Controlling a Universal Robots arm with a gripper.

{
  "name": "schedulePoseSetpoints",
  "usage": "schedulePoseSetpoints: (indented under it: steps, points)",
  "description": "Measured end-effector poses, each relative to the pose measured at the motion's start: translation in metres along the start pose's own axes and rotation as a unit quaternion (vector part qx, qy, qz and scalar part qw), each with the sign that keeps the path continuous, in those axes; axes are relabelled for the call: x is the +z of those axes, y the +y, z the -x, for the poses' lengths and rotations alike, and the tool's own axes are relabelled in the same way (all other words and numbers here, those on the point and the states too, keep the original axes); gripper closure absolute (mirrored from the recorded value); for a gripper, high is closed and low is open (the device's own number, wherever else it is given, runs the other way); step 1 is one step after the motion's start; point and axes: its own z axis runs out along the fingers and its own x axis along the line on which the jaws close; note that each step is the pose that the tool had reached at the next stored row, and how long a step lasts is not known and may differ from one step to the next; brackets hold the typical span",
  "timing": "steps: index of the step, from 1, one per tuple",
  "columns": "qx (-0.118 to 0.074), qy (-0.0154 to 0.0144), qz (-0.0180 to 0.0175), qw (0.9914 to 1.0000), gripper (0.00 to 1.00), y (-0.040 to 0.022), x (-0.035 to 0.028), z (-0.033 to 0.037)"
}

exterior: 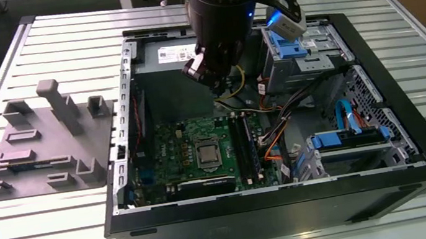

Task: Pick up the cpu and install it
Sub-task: 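Install the first cpu locking lever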

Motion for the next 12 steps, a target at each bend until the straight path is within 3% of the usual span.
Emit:
schedulePoseSetpoints:
  steps: [12]
  points:
    - [0.0, 0.0, 0.0, 1.0, 0.9, -0.0011, -0.0001, -0.001]
